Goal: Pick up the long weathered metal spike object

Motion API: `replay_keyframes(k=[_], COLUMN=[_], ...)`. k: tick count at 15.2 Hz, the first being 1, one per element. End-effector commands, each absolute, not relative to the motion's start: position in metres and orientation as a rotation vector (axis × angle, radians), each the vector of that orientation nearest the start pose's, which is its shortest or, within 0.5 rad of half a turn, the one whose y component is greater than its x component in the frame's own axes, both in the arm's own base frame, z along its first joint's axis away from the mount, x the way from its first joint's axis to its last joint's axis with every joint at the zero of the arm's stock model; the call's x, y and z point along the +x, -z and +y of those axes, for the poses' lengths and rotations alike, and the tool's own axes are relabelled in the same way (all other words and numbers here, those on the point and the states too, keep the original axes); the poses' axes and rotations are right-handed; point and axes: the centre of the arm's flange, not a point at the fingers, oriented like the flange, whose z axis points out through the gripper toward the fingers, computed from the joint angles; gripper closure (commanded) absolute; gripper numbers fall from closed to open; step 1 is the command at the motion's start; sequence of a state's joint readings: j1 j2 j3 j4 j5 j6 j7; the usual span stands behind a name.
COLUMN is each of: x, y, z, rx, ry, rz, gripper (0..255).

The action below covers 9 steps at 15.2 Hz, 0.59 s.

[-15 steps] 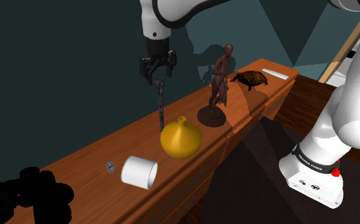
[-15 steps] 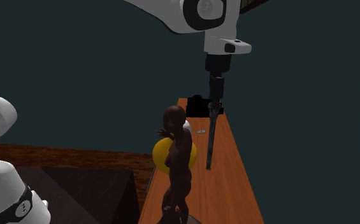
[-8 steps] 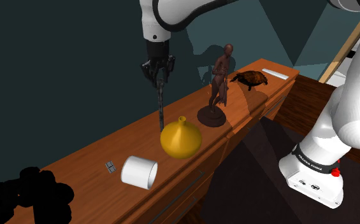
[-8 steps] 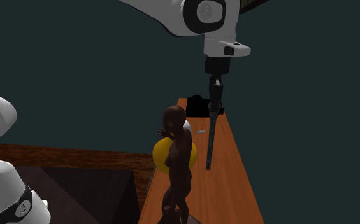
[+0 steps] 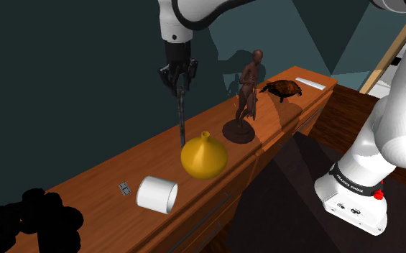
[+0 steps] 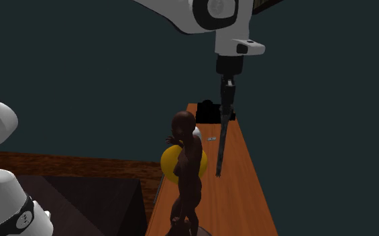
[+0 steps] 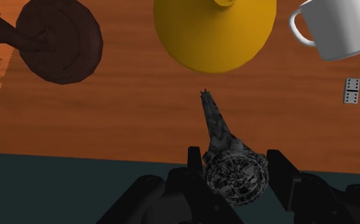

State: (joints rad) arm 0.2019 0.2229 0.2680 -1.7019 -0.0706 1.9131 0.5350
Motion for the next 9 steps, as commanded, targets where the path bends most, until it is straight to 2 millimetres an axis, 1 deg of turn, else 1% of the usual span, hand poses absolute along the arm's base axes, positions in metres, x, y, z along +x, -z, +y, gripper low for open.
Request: replay_keyframes(k=[1, 9], x=[0.564, 0.564], y=[-0.473, -0.515], z=[0.268, 0.268], rx=[-3.149, -3.149], ry=[0.001, 0.001], rz=[0.075, 0.075], gripper=[255, 255])
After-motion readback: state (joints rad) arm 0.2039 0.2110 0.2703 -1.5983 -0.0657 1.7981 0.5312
